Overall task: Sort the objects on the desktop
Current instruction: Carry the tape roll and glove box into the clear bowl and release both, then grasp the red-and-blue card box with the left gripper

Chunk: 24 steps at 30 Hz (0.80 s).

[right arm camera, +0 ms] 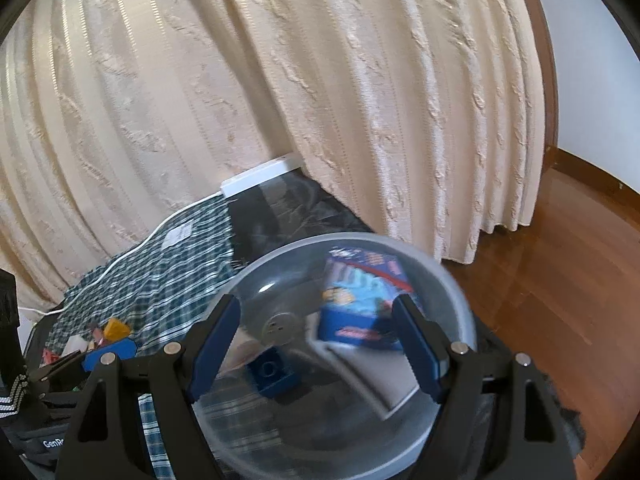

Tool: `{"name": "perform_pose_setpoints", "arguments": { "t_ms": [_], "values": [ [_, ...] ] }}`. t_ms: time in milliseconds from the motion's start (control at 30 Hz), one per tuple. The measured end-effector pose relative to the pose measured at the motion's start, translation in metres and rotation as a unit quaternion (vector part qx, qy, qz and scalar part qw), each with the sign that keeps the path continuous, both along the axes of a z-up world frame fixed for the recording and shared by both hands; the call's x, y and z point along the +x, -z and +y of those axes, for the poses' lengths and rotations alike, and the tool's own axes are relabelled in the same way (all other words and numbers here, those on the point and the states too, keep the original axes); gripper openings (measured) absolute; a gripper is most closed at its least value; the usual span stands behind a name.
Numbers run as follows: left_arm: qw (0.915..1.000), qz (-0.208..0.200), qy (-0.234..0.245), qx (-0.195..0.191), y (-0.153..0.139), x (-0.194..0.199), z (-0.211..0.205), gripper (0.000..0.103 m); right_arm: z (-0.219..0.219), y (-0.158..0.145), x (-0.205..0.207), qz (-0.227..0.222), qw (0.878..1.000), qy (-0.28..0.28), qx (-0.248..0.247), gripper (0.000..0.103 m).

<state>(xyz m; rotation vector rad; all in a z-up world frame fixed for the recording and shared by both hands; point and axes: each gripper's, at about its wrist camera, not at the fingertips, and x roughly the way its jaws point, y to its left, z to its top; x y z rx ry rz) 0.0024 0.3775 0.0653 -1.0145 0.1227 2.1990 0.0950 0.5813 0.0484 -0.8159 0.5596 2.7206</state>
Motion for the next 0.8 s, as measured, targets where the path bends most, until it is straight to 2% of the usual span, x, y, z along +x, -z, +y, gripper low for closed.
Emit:
{"name": "perform_pose_setpoints", "arguments": {
  "t_ms": [433,800],
  "values": [
    [0.9962,0.020,-0.085,0.003,-0.014,-0.001,-0.093,0.080,-0.068,-0.006,-0.010,0.010,0.997,-0.075,0.005,0.081],
    [0.9862,0.002,-0.164,0.017,-0.002,-0.009,-0.176,0.080,-0.129,0.002,-0.024,-0.009,0.989,-0.145,0.001,0.081]
  ]
}}
